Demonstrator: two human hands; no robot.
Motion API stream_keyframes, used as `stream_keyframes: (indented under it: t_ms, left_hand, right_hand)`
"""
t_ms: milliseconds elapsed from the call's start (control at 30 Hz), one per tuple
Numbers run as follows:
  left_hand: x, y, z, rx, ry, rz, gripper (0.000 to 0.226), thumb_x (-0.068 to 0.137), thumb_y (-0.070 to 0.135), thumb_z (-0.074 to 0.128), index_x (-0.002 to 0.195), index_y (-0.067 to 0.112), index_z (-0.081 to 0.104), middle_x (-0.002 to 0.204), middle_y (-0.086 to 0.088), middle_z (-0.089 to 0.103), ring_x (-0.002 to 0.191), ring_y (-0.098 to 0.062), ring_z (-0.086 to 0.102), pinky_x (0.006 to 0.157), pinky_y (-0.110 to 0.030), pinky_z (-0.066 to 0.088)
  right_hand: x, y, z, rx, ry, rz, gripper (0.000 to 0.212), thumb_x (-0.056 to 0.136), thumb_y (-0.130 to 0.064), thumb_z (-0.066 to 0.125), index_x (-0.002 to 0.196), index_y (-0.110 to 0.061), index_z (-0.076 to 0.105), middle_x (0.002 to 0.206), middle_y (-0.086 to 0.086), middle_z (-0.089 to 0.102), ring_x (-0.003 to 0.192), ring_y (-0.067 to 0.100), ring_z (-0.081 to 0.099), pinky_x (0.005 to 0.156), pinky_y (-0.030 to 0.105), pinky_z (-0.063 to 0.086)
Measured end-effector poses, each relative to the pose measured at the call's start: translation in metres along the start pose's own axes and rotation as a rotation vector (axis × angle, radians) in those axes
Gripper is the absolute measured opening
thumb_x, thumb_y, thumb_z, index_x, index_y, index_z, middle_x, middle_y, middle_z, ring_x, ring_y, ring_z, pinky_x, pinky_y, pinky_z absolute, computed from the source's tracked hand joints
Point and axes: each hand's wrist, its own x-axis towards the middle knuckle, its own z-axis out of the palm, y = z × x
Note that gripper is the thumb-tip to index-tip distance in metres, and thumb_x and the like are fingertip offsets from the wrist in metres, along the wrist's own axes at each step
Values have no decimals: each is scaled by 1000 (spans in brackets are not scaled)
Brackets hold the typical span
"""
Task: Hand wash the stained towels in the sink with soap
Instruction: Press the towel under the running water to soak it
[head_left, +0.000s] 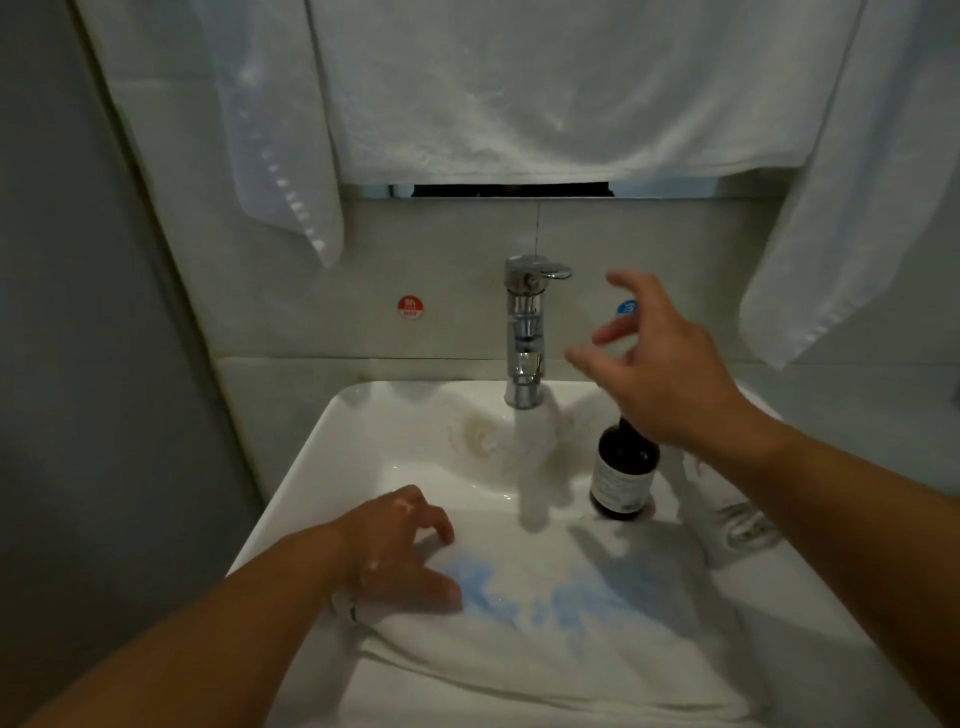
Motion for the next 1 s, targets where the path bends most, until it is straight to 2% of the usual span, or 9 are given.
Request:
stream_keyframes:
  t_ms: [33, 100, 167, 233, 400, 567, 800, 900, 1000]
  left_hand:
    - [1, 0, 0, 33, -27, -5, 87, 40, 93, 69, 118, 57, 51, 113, 26, 39, 108, -6, 52, 102, -32, 48]
    - [2, 1, -2, 77, -70, -5, 93, 46, 86, 73, 129, 53, 47, 122, 20, 36, 118, -10, 48, 107, -35, 44]
    - [0, 3, -5, 81, -92, -3, 95, 51, 80, 78, 135, 50, 45, 127, 16, 35, 121, -12, 45, 109, -36, 43]
    - [-1, 5, -6, 84, -94, -2, 96, 53, 77, 81, 137, 48, 45, 130, 14, 35, 125, -14, 44, 110, -38, 43]
    - [-1, 8, -10, 76, -102, 7, 93, 57, 69, 86, 138, 45, 46, 133, 12, 36, 126, -16, 44, 110, -40, 44]
    - [-2, 9, -9, 94, -96, 13, 95, 57, 68, 87, 139, 45, 44, 135, 12, 34, 128, -16, 42, 111, -40, 43]
    - [-3, 12, -8, 115, -90, 14, 97, 61, 64, 87, 143, 42, 42, 139, 9, 33, 130, -18, 42, 111, -39, 43]
    - [-3, 12, -7, 125, -83, 8, 97, 60, 65, 87, 143, 42, 42, 139, 9, 33, 130, -18, 42, 110, -39, 43]
    - [-2, 11, -7, 114, -83, 5, 97, 58, 67, 87, 141, 44, 42, 137, 10, 34, 130, -17, 42, 110, -39, 44]
  right_hand:
    - [11, -3, 0, 49, 1, 14, 74, 87, -54, 71, 147, -42, 30, 114, -7, 64, 93, 19, 68, 83, 46, 59]
    - [27, -10, 1, 118, -35, 14, 65, 87, -55, 69, 144, -40, 42, 114, -9, 65, 94, 16, 68, 83, 47, 61]
    - [37, -15, 2, 129, -50, -23, 42, 89, -51, 69, 126, -34, 62, 105, -14, 67, 89, 10, 68, 80, 45, 62]
    - [41, -18, 4, 90, 2, -60, 25, 90, -45, 70, 112, -32, 67, 94, -16, 67, 83, 6, 67, 77, 41, 62]
    - [42, -21, 7, 204, 89, -54, 42, 86, -34, 77, 124, -26, 59, 88, -7, 73, 73, 5, 71, 69, 31, 61]
    - [51, -26, 9, 133, 118, -114, 19, 89, -29, 77, 107, -28, 72, 87, -7, 74, 80, 11, 71, 76, 40, 62]
    - [72, -48, -3, 319, 34, 49, 19, 89, -23, 77, 107, -21, 70, 95, 1, 74, 86, 14, 73, 68, 33, 64]
    - [72, -48, -4, 355, 28, 135, 40, 89, -28, 77, 122, -20, 57, 102, 5, 69, 87, 17, 72, 67, 35, 64]
    - [42, -36, -5, 307, 53, 165, 42, 87, -41, 76, 114, -20, 52, 99, 4, 67, 78, 16, 71, 61, 32, 61]
